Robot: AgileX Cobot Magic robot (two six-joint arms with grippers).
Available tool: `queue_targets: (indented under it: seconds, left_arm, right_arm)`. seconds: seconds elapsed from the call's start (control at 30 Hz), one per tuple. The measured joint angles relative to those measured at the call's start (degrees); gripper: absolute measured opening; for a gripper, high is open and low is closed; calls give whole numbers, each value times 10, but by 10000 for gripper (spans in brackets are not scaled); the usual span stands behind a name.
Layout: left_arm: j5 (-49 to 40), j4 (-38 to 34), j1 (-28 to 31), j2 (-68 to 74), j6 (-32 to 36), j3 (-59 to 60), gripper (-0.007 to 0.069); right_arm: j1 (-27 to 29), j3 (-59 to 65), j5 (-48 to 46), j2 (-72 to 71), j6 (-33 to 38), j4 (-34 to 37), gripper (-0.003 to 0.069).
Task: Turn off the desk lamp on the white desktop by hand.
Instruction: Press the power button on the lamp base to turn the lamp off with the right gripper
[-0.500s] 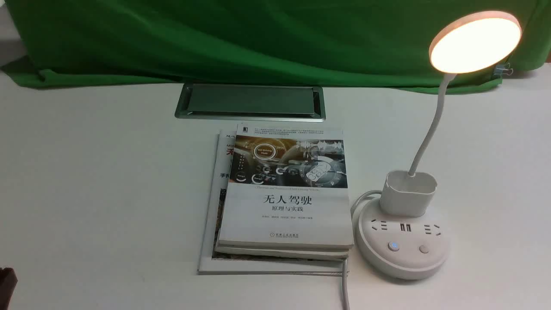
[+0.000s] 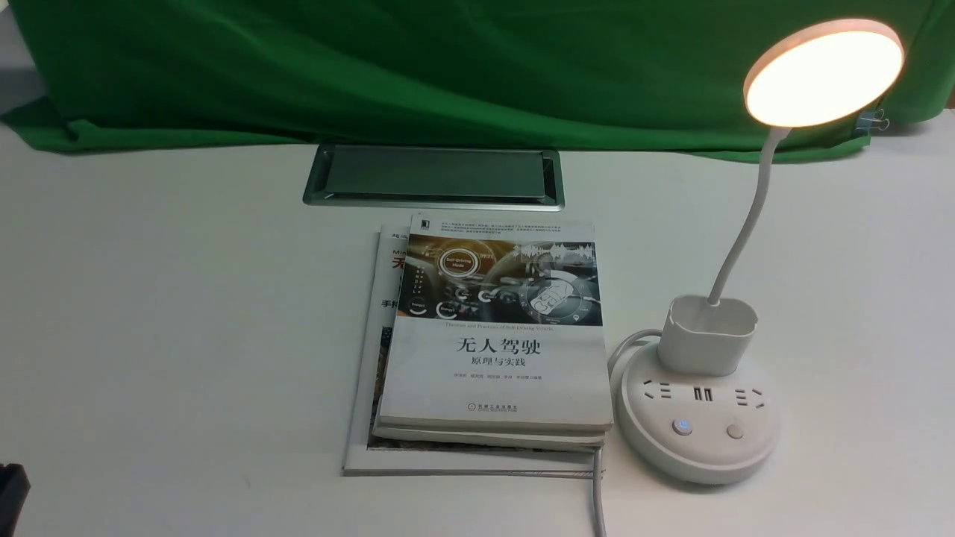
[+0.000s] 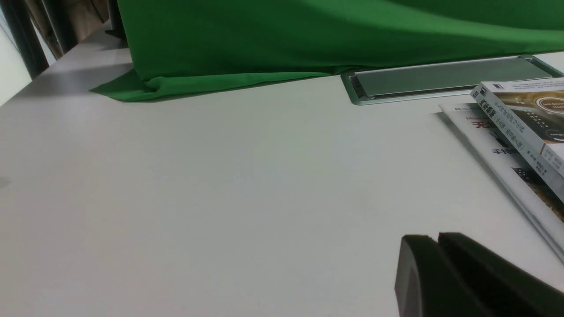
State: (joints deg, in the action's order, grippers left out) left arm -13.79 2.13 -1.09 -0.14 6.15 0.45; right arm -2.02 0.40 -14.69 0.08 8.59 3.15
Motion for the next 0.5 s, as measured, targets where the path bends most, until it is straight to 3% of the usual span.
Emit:
queue_targets:
  seconds: [0.5]
  left_arm:
    - [0, 0, 0, 0, 0, 0, 20]
  right_arm:
    - [0, 0, 17, 0, -21, 10, 52]
